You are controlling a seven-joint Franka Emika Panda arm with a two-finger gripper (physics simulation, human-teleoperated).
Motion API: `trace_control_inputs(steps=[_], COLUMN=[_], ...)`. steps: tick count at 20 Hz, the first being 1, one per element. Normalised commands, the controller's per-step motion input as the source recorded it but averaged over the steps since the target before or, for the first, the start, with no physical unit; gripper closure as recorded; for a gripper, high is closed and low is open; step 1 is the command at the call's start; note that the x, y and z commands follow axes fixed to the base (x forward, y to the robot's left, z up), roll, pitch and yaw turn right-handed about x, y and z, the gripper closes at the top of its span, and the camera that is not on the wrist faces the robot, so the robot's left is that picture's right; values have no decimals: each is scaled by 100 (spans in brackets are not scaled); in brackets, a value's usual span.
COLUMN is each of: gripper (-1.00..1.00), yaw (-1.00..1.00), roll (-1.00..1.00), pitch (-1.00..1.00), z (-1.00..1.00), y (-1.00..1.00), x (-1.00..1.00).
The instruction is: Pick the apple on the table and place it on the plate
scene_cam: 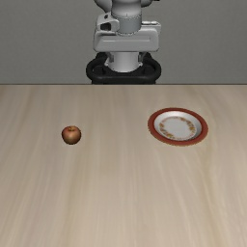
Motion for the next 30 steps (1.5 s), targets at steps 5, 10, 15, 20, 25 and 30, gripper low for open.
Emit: trace_control_inputs(steps=[5,10,15,20,25,30], gripper=[-100,-100,-100,-100,-100,-100], yaw=[0,0,0,0,0,0], roll=[0,0,0,0,0,0], pitch=[0,0,0,0,0,0], z=[0,0,0,0,0,-80], y=[-100,-100,-80,0,0,0], x=[0,0,20,100,60,-20])
